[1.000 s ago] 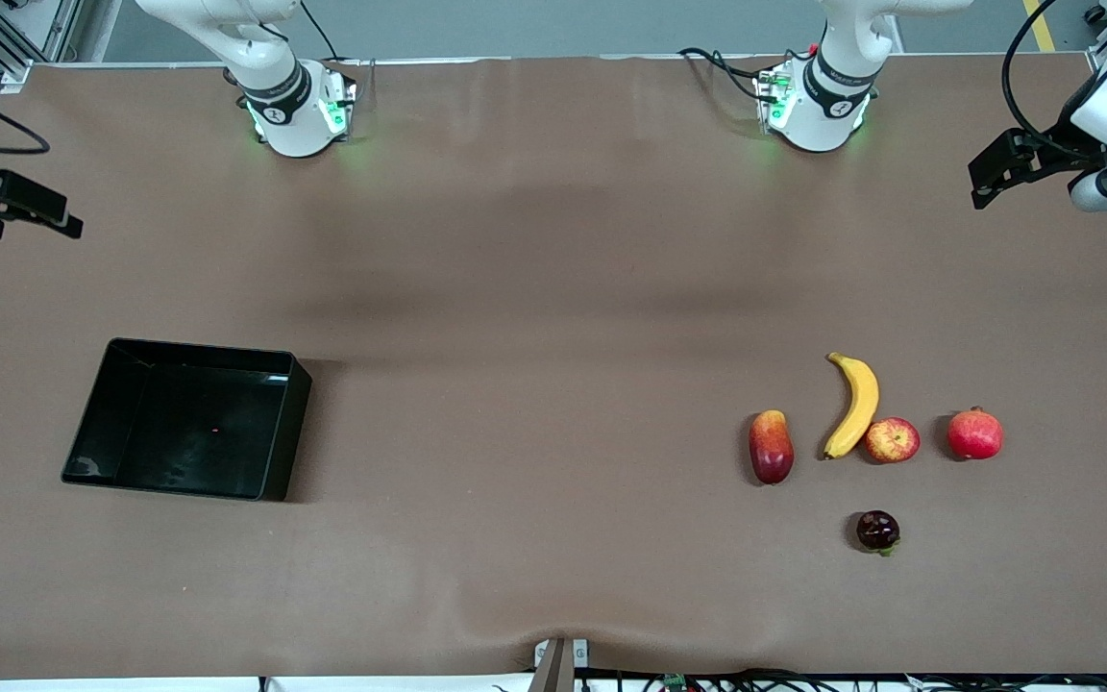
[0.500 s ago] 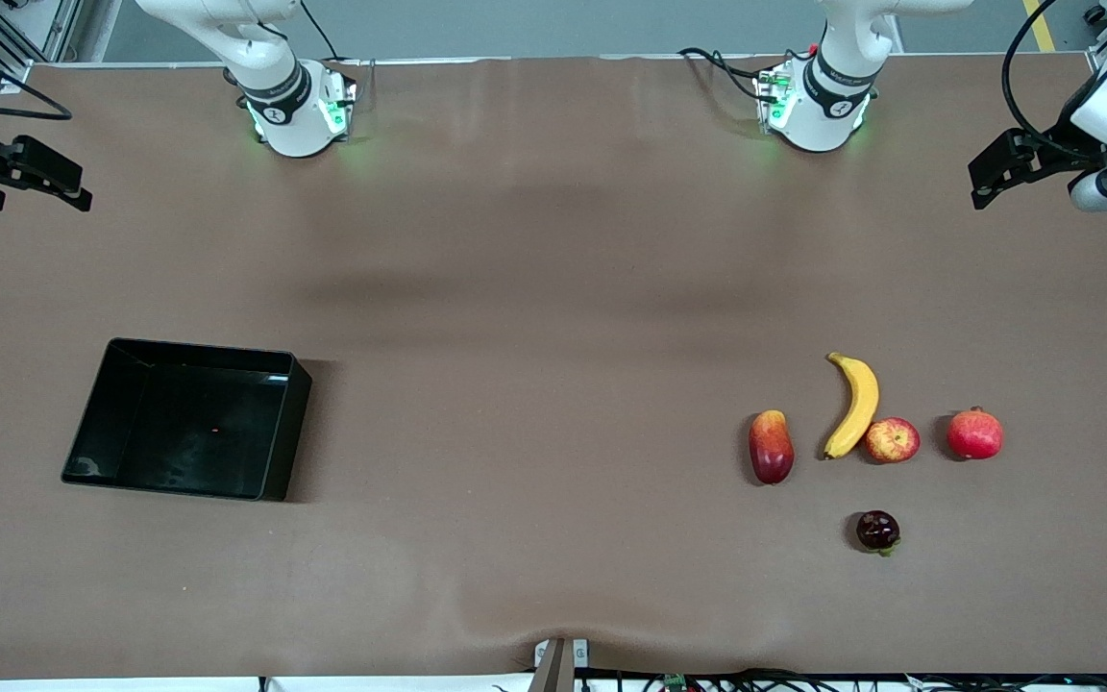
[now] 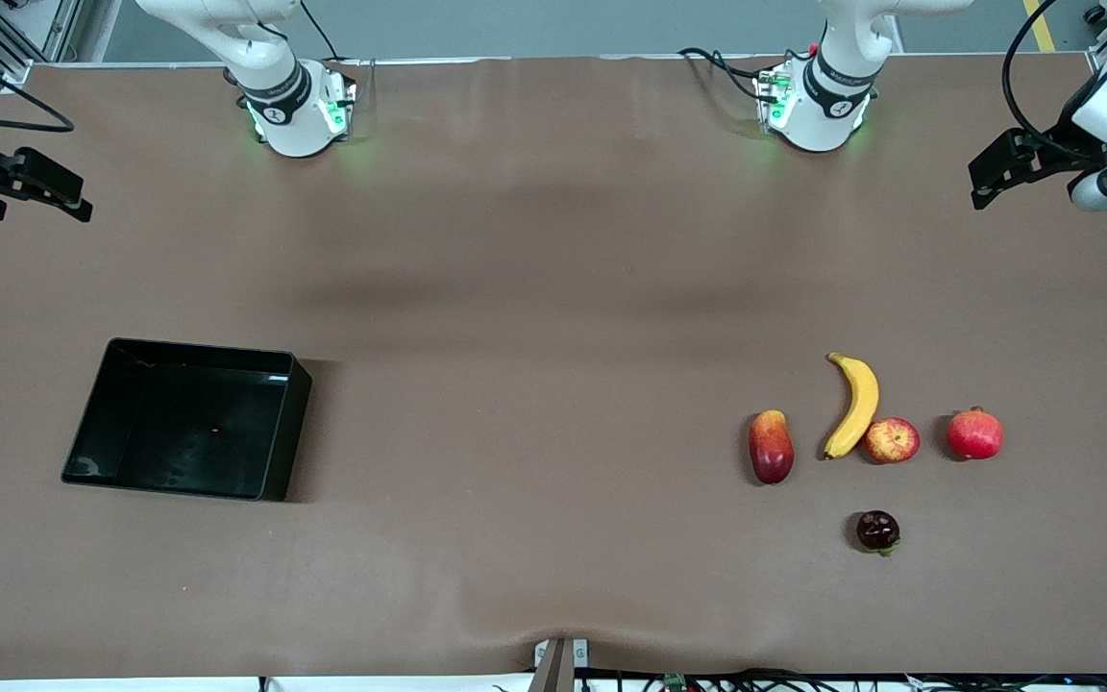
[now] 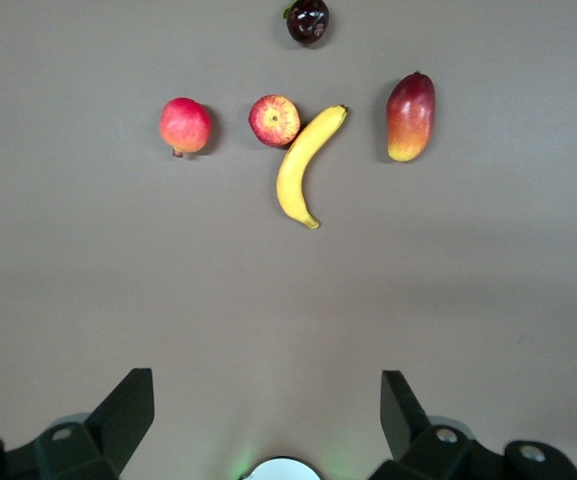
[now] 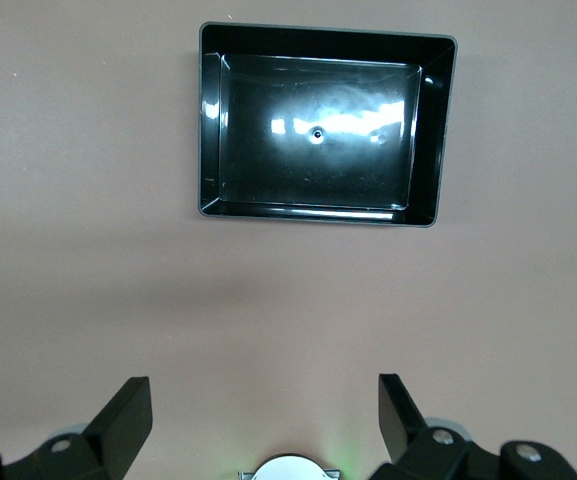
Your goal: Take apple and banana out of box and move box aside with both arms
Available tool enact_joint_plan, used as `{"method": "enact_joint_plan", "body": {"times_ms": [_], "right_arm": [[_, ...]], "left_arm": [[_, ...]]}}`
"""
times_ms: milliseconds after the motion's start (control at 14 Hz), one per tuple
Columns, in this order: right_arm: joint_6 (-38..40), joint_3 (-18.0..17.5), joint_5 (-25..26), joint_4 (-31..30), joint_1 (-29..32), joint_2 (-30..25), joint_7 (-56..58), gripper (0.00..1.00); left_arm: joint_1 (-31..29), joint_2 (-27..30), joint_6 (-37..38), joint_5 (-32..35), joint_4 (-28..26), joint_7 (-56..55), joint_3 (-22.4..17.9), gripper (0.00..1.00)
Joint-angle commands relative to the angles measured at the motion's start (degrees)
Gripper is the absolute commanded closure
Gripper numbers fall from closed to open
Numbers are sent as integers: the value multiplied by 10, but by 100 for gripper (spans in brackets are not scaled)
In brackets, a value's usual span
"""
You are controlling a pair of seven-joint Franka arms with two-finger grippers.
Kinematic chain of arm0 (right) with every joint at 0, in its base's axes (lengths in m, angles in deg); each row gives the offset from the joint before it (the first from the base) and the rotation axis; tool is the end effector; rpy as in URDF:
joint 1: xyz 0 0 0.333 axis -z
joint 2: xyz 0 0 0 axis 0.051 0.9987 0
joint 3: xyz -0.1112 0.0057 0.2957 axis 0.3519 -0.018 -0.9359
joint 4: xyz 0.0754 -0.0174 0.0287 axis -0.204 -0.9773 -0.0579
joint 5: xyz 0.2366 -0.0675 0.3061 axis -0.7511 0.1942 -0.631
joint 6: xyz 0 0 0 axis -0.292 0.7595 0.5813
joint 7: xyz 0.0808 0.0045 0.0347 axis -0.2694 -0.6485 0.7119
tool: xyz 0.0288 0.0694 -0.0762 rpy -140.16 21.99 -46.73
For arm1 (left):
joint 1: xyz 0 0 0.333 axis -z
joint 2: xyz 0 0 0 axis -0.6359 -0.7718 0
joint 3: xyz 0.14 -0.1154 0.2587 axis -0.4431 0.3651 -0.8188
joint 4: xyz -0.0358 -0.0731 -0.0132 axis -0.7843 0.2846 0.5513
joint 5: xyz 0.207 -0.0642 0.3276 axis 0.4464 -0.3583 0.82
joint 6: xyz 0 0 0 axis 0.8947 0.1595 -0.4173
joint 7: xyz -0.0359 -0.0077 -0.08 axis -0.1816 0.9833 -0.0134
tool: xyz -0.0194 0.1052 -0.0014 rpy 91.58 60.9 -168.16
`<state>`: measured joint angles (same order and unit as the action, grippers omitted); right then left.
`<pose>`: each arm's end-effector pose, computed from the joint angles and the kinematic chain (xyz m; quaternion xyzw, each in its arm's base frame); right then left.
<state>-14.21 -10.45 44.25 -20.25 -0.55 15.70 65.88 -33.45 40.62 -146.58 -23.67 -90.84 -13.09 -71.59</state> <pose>0.5131 -0.0119 0.6476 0.9992 -0.0163 -0.0364 0.0005 0.5065 -0.0664 0.6629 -0.9992 -0.0074 0.0108 0.0379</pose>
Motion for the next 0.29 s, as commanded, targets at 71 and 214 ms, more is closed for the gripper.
{"method": "enact_joint_plan", "body": {"times_ms": [71,214], "right_arm": [[-5,-5,0,-8,14,-6,-1,0],[-6,-5,0,-6,14,-4,-1,0]], "left_arm": [[-4,2,3,-30,5,8,-7,0],[-5,2,9,-43,6,8,-8,0]]}}
